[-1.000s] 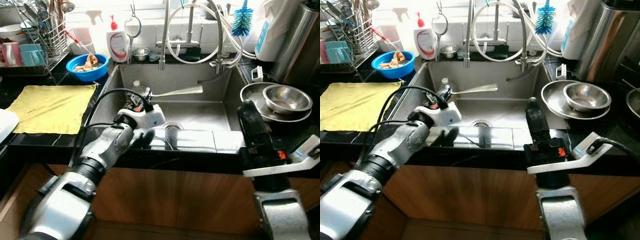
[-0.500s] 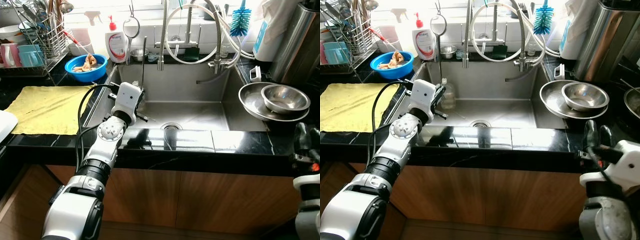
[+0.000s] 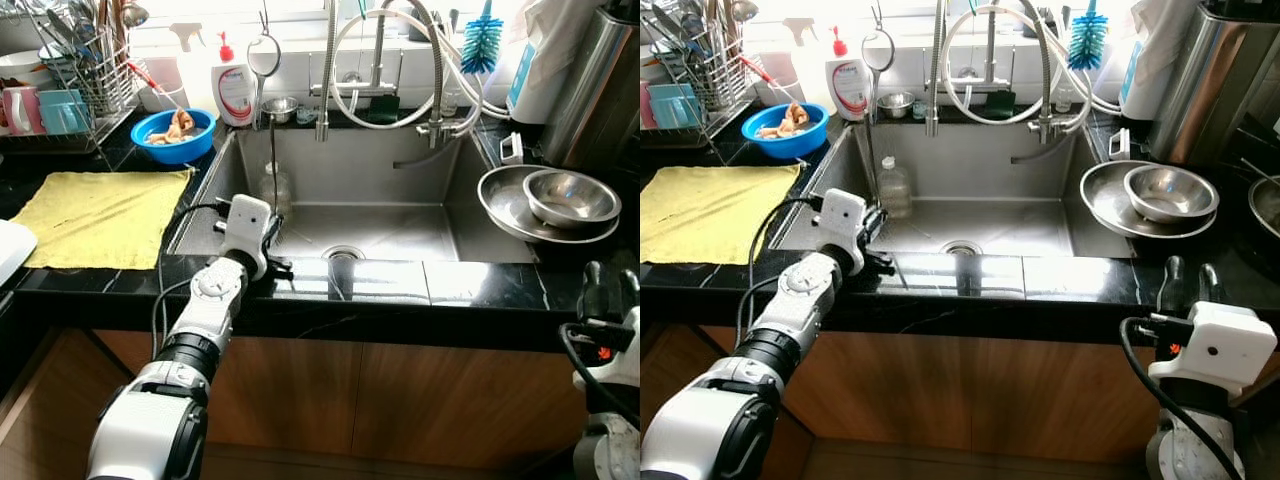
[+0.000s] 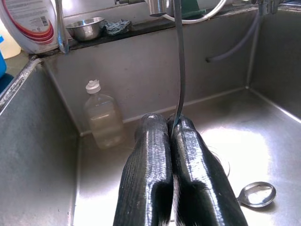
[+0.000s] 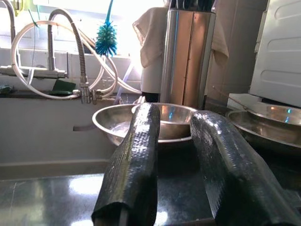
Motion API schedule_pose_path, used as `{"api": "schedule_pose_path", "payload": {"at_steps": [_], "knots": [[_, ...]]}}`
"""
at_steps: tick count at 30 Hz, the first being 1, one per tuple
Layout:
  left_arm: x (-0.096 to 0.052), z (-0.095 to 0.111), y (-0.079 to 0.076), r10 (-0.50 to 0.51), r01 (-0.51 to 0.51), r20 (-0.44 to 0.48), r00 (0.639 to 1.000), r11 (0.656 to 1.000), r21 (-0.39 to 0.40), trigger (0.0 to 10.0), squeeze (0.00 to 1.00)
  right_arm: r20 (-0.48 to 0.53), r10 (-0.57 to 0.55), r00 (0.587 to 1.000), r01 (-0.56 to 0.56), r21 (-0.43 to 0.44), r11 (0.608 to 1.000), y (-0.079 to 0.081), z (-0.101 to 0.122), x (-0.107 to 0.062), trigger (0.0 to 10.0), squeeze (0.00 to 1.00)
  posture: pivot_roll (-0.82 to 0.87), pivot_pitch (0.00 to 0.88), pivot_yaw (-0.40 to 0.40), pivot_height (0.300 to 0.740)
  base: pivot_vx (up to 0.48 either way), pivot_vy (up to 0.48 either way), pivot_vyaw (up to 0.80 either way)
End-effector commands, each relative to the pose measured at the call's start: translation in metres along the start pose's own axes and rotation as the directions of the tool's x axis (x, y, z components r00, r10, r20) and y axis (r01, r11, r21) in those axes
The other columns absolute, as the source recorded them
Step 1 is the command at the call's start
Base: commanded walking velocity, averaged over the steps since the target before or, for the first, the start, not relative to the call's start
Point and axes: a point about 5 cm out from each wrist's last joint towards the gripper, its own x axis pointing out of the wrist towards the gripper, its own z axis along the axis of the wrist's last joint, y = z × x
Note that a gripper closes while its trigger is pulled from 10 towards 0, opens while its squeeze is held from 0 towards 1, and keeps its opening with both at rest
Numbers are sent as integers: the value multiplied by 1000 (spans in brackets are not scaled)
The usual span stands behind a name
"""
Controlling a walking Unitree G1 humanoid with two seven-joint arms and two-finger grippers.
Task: Kitchen organization
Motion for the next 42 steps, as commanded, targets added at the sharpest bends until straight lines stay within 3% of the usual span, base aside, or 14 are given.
{"api": "schedule_pose_path", "payload": {"at_steps": [1, 26, 27, 30, 31, 34, 35, 36, 39, 40, 42], "knots": [[-3, -11, 0, -3, 2, -59, 998, 1000, -30, 10000, 0, -1, 5, 1000, -5, 3, 1000, 2, -2, -1, 10000, 0, -62, 0, 64, 740, 0, 0, 0], [-2, -12, 0, -7, 5, -64, 998, 999, -35, 10000, 0, 8, 5, 1000, -5, 7, 1000, 3, -4, -1, 10000, 0, -62, 0, 64, 740, 0, 0, 0], [1, -10, -4, -46, 43, -86, 995, 998, -38, 10000, 1000, -32, 3, 999, -1, 41, 999, 7, -9, -1, 10000, 0, -53, 0, 66, 740, 0, 0, 0], [5, -6, -7, -93, 91, -108, 990, 996, -22, 10000, 1000, -67, 10, 998, -5, 71, 997, 10, -13, 1, 10000, 0, -53, 0, 66, 740, 0, 0, 0], [5, -5, -7, -94, 92, -108, 990, 996, -20, 10000, 0, -67, 10, 998, -5, 72, 997, 10, -13, 1, 10000, 0, -53, 0, 67, 740, 0, 0, 0], [6, -4, -9, -96, 93, -104, 990, 995, -33, 10000, 0, -69, 12, 998, -7, 75, 997, 10, -13, 1, 10000, 0, -54, 0, 67, 740, 0, 0, 0], [7, -3, -10, -97, 93, -101, 990, 995, -46, 10000, 255, -70, 14, 997, -8, 76, 997, 11, -13, 1, 10000, 0, -54, 0, 67, 740, 0, 0, 0], [7, -3, -11, -100, 94, -100, 990, 994, -55, 10000, 1000, -71, 16, 997, -10, 77, 997, 11, -13, 1, 10000, 0, -54, 0, 67, 740, 0, 0, 0], [7, -4, -13, -109, 105, -106, 988, 994, -40, 10000, 1000, -76, 18, 997, -12, 81, 997, 11, -14, 1, 10000, 0, -55, 0, 66, 740, 0, 0, 0], [7, -4, -14, -112, 110, -108, 988, 993, -33, 10000, 0, -78, 19, 997, -13, 82, 997, 11, -14, 1, 10000, 0, -55, 0, 66, 740, 0, 0, 0], [7, -4, -14, -115, 112, -109, 987, 993, -28, 10000, 0, -80, 19, 997, -13, 82, 997, 12, -14, 2, 10000, 0, -55, 0, 66, 740, 0, 0, 0]]}}
